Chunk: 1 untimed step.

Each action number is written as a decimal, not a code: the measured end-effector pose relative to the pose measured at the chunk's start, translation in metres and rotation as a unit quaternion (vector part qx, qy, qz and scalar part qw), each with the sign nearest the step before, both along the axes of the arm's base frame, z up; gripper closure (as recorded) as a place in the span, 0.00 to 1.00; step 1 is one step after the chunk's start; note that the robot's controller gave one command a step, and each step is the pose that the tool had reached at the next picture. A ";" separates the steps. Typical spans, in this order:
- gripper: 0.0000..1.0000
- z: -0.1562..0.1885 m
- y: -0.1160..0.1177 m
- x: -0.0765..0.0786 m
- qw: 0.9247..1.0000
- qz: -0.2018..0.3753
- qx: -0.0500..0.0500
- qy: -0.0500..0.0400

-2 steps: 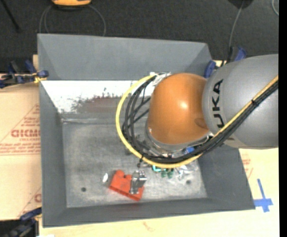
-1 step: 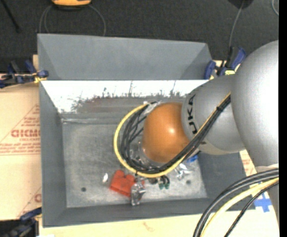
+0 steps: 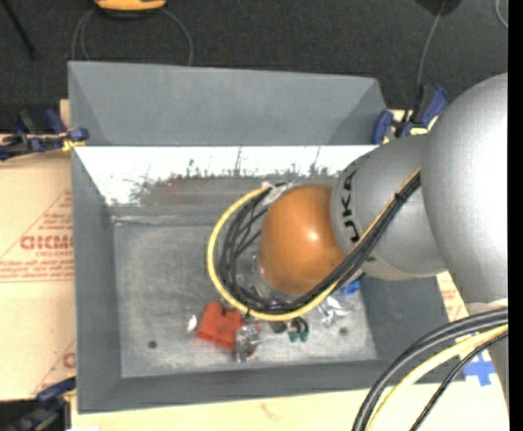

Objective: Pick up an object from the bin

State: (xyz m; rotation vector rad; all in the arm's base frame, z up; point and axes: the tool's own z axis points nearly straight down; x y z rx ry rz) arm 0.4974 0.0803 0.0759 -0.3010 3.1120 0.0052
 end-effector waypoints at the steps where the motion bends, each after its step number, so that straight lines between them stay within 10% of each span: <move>1: 1.00 0.140 -0.015 -0.006 0.996 0.090 -0.003 0.002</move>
Offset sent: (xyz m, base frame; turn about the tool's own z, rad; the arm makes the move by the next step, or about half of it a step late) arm -0.0082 -0.0141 0.1360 -0.1819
